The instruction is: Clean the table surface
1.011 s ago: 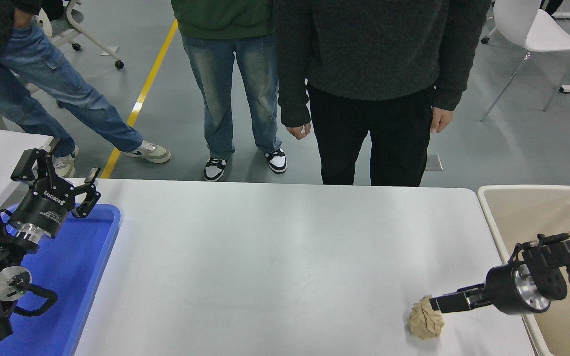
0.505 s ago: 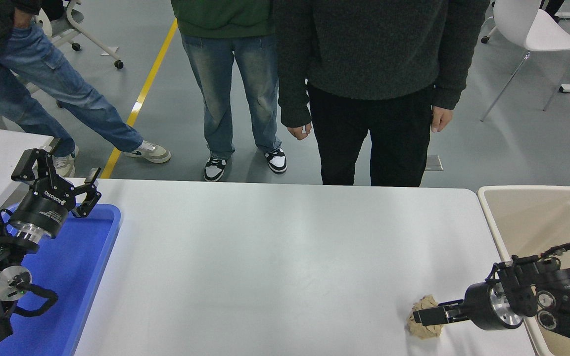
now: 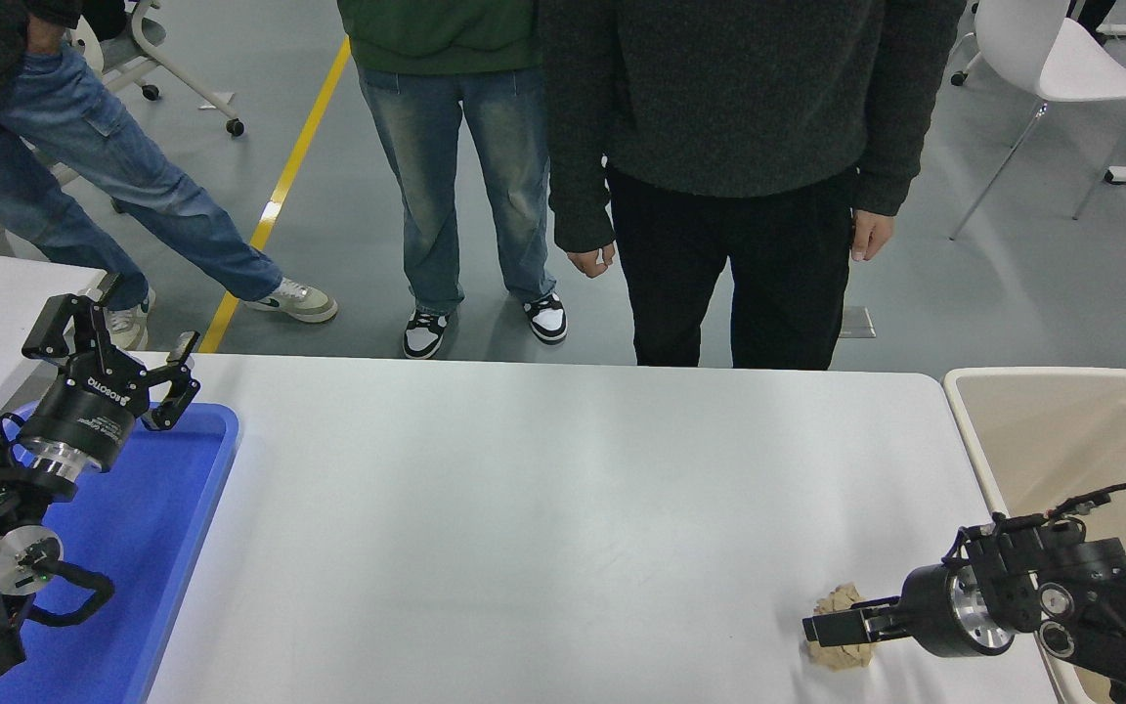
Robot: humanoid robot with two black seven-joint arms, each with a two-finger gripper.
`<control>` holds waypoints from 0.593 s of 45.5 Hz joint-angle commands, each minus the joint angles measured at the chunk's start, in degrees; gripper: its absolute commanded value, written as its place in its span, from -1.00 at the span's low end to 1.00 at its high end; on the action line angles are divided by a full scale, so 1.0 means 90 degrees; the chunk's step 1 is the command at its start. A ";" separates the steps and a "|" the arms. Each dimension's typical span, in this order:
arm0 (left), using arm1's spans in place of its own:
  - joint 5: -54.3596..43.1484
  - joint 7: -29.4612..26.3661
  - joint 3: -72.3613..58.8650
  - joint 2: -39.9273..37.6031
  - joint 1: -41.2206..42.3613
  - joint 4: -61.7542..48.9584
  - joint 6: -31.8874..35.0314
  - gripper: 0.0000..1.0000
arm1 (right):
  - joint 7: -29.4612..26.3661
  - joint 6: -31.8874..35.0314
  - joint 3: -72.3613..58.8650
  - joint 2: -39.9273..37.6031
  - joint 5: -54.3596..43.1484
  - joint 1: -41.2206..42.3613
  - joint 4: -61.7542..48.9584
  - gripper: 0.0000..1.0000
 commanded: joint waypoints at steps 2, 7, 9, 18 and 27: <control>0.0000 0.0000 0.0000 0.0000 0.0000 0.0000 0.0000 1.00 | 0.0019 -0.0006 -0.0005 0.0106 -0.0014 -0.0021 -0.0104 0.97; 0.0000 0.0000 0.0000 0.0000 0.0000 0.0000 0.0000 1.00 | 0.0019 -0.0006 -0.0035 0.0145 -0.0043 -0.0021 -0.0182 0.84; 0.0000 0.0000 0.0000 0.0010 0.0000 0.0000 0.0000 1.00 | 0.0019 -0.0006 -0.0035 0.0155 -0.0073 -0.0021 -0.0192 0.78; 0.0000 0.0000 0.0000 0.0000 0.0000 0.0000 0.0000 1.00 | 0.0029 0.0033 -0.0064 0.0174 -0.0122 -0.0011 -0.0280 0.31; 0.0000 0.0000 0.0000 0.0000 0.0000 0.0000 0.0000 1.00 | 0.0029 0.0101 -0.0064 0.0145 -0.0131 0.0009 -0.0309 -0.26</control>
